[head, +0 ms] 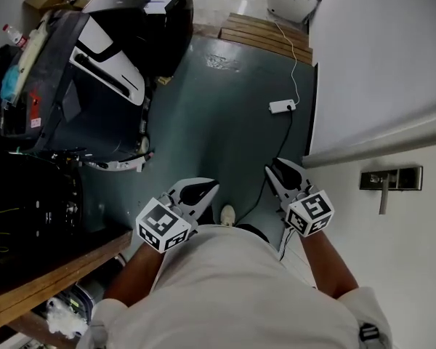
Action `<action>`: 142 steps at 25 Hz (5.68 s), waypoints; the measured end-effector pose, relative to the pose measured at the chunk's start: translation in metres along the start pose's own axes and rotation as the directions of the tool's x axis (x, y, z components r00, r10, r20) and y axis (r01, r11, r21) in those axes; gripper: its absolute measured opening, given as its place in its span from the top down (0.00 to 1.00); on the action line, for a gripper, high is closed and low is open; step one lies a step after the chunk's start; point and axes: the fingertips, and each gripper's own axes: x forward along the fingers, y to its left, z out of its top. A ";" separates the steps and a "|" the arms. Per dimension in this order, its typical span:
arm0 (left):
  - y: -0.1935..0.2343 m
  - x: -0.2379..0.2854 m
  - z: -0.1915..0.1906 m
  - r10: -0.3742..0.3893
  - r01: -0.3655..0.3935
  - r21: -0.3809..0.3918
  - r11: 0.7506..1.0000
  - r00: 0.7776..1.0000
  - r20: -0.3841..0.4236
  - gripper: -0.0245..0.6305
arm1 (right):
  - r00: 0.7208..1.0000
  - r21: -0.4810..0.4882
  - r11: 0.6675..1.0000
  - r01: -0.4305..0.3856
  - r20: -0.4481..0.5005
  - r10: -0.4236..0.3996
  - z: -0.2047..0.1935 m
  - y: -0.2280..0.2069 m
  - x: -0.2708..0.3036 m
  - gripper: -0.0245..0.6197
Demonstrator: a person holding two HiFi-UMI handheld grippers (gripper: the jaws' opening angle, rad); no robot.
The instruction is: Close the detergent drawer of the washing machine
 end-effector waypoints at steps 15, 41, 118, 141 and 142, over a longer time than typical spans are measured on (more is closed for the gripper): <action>0.205 0.054 0.090 -0.051 0.050 0.024 0.998 0.998 0.032 0.97 | 0.997 -0.041 0.999 0.027 -0.072 -0.030 0.088 -0.076 0.188 0.83; 0.319 0.259 0.199 0.162 -0.156 -0.073 0.985 0.983 0.084 0.97 | 0.958 -0.165 0.951 -0.262 -0.164 0.236 0.179 -0.278 0.321 0.83; 0.680 0.259 0.320 0.925 -0.763 -0.543 0.351 0.372 0.076 0.97 | 0.564 -0.220 0.541 -0.812 -0.534 0.629 0.211 -0.328 0.870 0.83; 0.690 0.255 0.319 0.952 -0.775 -0.578 0.255 0.306 0.010 0.97 | 0.548 -0.232 0.522 -0.821 -0.577 0.606 0.183 -0.318 0.913 0.83; 0.690 0.255 0.319 0.952 -0.776 -0.577 0.255 0.307 0.009 0.97 | 0.552 -0.232 0.527 -0.817 -0.577 0.602 0.183 -0.319 0.914 0.83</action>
